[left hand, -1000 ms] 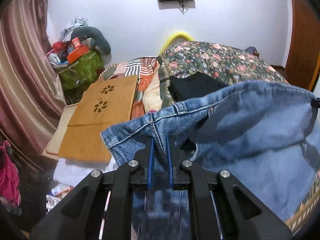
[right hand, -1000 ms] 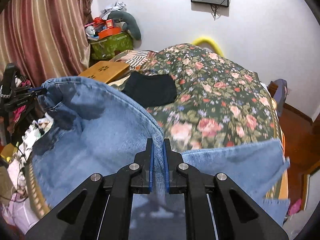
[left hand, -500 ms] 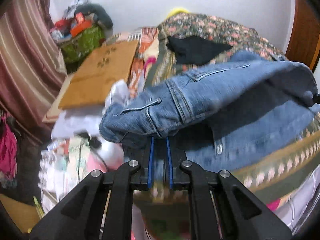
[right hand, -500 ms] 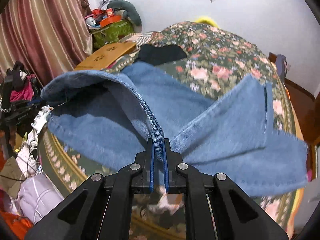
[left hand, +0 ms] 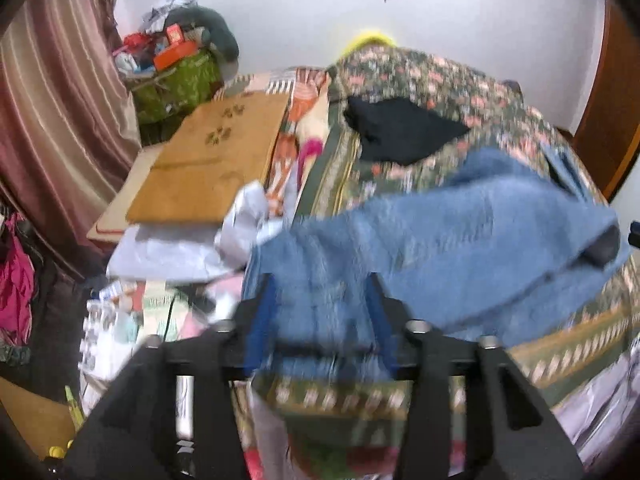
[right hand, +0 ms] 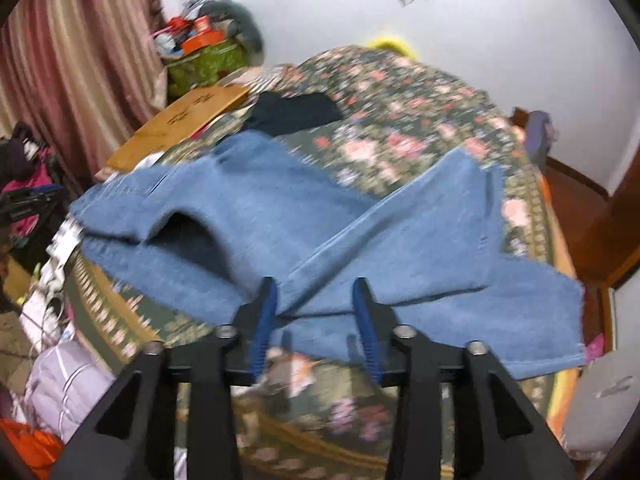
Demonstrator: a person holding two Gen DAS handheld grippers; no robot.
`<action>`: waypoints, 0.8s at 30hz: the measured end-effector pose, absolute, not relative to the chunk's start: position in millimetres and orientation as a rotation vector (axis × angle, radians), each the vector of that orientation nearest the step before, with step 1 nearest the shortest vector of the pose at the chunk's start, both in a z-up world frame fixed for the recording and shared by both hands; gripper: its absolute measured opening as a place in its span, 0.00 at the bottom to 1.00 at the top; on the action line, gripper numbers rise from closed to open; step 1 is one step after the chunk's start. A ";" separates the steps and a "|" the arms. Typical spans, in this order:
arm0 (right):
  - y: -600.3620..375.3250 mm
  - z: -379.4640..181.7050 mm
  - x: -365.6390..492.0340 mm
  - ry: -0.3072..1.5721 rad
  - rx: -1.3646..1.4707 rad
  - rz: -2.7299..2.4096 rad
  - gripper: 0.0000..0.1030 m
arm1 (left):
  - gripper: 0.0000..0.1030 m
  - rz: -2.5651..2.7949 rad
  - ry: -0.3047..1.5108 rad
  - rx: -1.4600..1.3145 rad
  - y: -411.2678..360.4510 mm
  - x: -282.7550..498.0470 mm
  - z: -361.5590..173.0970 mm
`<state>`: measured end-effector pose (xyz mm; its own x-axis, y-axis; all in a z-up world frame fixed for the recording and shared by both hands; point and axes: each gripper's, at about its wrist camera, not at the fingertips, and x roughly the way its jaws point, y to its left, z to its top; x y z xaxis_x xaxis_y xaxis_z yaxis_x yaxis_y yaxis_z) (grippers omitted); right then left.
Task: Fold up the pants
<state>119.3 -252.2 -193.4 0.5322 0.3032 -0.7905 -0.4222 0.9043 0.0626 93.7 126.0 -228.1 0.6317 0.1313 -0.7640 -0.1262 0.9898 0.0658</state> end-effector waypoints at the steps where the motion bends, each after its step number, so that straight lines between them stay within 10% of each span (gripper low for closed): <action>1: -256.1 -190.1 123.5 0.907 -0.137 0.412 0.41 | 0.56 0.144 0.866 0.004 123.5 101.8 -223.6; 9: -289.5 -184.9 207.0 0.926 -0.028 0.280 0.52 | 0.83 0.109 0.881 -0.010 80.8 185.4 -214.1; 24: -296.2 -280.0 354.3 1.071 0.084 0.151 0.52 | 0.85 0.019 1.026 0.126 14.1 271.5 -272.3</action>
<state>354.3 -296.2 -280.0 0.4702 0.1638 -0.8672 -0.0820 0.9865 0.1419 271.5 14.1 -272.3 0.5190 0.0748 -0.8515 0.0432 0.9926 0.1135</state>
